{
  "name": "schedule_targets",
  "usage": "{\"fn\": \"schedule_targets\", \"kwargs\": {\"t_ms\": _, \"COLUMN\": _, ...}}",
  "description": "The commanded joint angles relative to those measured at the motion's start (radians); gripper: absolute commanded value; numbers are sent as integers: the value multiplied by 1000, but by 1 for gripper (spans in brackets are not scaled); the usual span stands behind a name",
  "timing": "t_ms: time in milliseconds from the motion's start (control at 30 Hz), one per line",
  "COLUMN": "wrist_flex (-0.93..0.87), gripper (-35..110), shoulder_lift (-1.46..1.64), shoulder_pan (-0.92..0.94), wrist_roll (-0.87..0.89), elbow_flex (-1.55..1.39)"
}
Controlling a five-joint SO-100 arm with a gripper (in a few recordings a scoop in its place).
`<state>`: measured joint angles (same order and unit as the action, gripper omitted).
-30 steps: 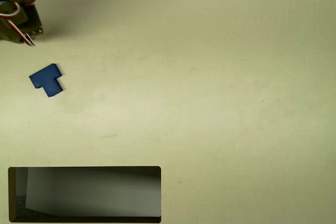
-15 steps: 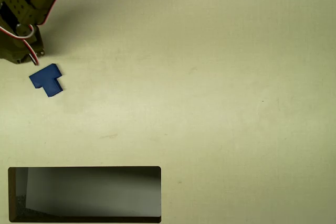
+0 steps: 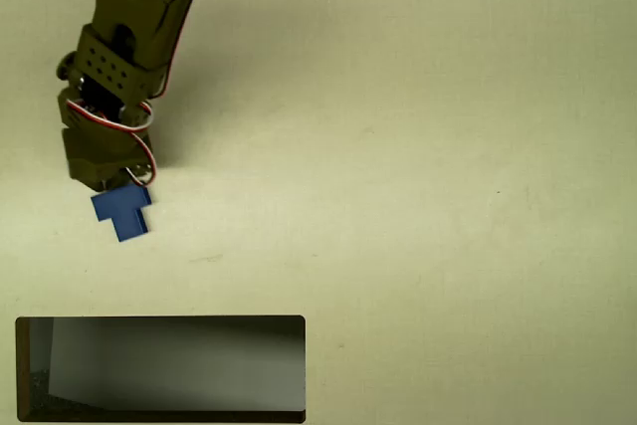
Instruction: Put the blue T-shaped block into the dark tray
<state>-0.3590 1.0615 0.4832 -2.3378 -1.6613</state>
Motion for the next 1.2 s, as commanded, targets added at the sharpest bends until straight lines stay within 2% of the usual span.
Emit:
{"fn": "schedule_targets", "kwargs": {"t_ms": 0, "wrist_flex": 0, "gripper": 0, "shoulder_lift": 0, "shoulder_pan": -75, "wrist_roll": 84, "elbow_flex": 28}}
{"fn": "schedule_targets", "kwargs": {"t_ms": 167, "wrist_flex": -12, "gripper": 0, "shoulder_lift": -52, "shoulder_pan": -156, "wrist_roll": 184, "elbow_flex": 132}}
{"fn": "schedule_targets", "kwargs": {"t_ms": 400, "wrist_flex": -15, "gripper": 0, "shoulder_lift": -17, "shoulder_pan": -167, "wrist_roll": 167, "elbow_flex": 100}}
{"fn": "schedule_targets", "kwargs": {"t_ms": 533, "wrist_flex": -71, "gripper": 0, "shoulder_lift": 153, "shoulder_pan": -132, "wrist_roll": 92, "elbow_flex": -60}}
{"fn": "schedule_targets", "kwargs": {"t_ms": 700, "wrist_flex": -195, "gripper": 0, "shoulder_lift": 275, "shoulder_pan": 41, "wrist_roll": -124, "elbow_flex": -133}}
{"fn": "schedule_targets", "kwargs": {"t_ms": 833, "wrist_flex": -149, "gripper": 0, "shoulder_lift": 126, "shoulder_pan": 164, "wrist_roll": -216, "elbow_flex": 8}}
{"fn": "schedule_targets", "kwargs": {"t_ms": 933, "wrist_flex": -83, "gripper": 0, "shoulder_lift": -41, "shoulder_pan": 163, "wrist_roll": -161, "elbow_flex": 161}}
{"fn": "schedule_targets", "kwargs": {"t_ms": 1167, "wrist_flex": -69, "gripper": 0, "shoulder_lift": -284, "shoulder_pan": 41, "wrist_roll": 0, "elbow_flex": 468}}
